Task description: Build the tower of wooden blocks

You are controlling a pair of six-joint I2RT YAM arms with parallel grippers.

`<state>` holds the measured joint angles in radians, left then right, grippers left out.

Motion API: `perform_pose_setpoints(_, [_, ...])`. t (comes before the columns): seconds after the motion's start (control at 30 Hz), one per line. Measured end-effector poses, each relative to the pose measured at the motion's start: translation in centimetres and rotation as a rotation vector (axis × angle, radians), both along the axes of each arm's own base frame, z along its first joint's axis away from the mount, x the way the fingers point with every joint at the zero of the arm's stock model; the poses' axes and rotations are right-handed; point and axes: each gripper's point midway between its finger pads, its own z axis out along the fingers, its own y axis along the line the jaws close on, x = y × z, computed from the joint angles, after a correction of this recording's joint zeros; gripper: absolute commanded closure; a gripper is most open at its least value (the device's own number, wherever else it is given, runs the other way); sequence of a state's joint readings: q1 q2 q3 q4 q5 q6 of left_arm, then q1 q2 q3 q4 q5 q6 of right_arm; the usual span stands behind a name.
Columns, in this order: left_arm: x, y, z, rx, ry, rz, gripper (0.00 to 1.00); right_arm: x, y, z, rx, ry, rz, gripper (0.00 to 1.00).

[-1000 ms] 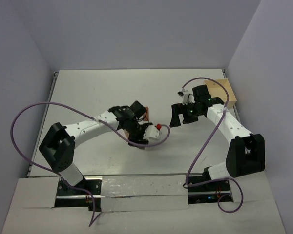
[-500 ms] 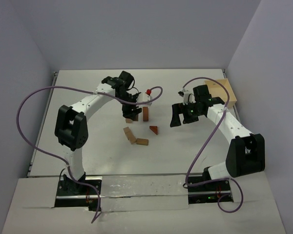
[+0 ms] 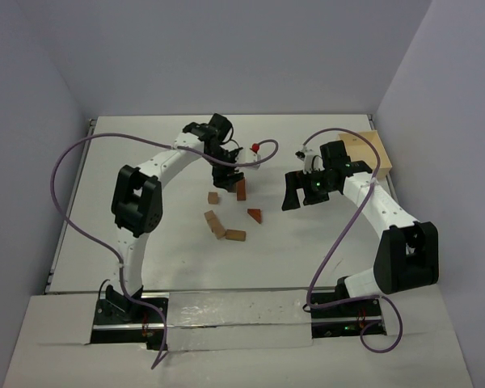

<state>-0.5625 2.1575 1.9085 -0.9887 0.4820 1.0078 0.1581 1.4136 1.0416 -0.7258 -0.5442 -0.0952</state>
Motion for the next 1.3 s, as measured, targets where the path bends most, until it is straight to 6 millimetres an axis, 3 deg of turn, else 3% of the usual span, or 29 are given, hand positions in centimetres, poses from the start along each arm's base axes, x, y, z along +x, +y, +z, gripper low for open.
perform_pose_setpoints(0.23, [1.1,-0.6,-2.5,0.022,0.029,0.015,0.78,0.1,-0.2,0.0,-0.001,0.0,-0.007,0.0])
perform_pose_setpoints(1.3, [1.0,-2.4,-3.5,0.022,0.046,0.022,0.74,0.3,-0.1,-0.2,0.006,0.014,-0.007,0.0])
